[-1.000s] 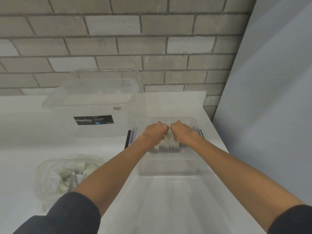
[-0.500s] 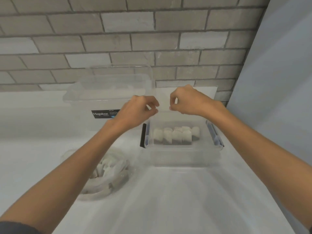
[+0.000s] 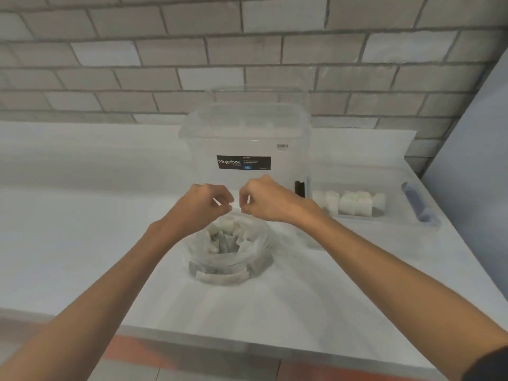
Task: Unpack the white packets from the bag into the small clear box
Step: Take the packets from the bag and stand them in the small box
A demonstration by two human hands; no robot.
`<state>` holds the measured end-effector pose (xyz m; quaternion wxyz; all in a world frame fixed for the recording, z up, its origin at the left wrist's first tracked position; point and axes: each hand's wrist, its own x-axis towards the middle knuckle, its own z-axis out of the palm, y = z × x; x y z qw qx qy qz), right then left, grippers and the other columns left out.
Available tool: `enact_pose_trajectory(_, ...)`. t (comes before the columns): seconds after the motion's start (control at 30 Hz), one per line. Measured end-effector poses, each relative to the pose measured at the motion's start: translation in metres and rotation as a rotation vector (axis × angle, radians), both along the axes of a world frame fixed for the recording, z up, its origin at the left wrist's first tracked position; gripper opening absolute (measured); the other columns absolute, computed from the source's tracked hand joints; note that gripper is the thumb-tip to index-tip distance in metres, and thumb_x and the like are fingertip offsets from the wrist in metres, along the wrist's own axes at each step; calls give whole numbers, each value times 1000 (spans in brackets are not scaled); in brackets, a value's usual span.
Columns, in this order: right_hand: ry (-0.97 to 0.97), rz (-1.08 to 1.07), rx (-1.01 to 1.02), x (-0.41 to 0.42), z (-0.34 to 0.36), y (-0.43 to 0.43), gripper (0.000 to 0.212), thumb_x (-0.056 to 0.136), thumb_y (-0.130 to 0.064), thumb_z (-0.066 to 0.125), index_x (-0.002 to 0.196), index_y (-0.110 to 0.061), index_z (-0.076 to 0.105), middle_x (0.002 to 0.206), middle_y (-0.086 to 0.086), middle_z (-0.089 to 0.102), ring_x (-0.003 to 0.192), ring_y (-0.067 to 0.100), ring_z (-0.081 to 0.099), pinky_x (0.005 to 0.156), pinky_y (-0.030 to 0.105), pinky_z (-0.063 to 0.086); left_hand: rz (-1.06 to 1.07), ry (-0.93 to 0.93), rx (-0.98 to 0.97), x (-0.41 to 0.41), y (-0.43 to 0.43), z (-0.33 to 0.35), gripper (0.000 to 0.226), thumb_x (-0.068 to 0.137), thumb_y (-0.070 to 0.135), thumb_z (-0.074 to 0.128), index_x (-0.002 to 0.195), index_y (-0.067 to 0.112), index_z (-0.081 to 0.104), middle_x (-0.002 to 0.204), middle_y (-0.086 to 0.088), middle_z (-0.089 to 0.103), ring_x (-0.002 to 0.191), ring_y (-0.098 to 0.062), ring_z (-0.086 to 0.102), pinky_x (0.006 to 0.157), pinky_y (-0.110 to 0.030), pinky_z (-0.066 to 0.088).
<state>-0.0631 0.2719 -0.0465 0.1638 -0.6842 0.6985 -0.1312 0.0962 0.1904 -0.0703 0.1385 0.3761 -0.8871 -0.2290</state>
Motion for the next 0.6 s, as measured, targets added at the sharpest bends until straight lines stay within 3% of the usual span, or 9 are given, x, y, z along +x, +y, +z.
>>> enact_pose_trajectory(0.2,101,-10,153,26,-41,-10,24,92,-4,48,110,-10,63,116,14,51,96,33,60,86,42,51,-72,-126,4,12,-2,-29,18,84,11,60,95,20,71,88,7,71,79,-13,67,81,-38,54)
enact_pose_trajectory(0.4,271,-21,206,35,-66,-16,47,94,-5,49,138,-21,49,129,12,51,110,33,57,72,32,39,-102,-176,-30,14,-1,-40,26,84,3,54,100,13,71,96,-2,71,87,-18,64,81,-35,52)
enact_pose_trajectory(0.6,252,-79,197,36,-73,-17,25,92,-9,54,115,-16,63,123,9,55,106,30,57,73,31,40,-115,-155,-37,17,-3,-43,27,85,0,52,101,11,70,97,-4,71,90,-18,63,83,-34,51)
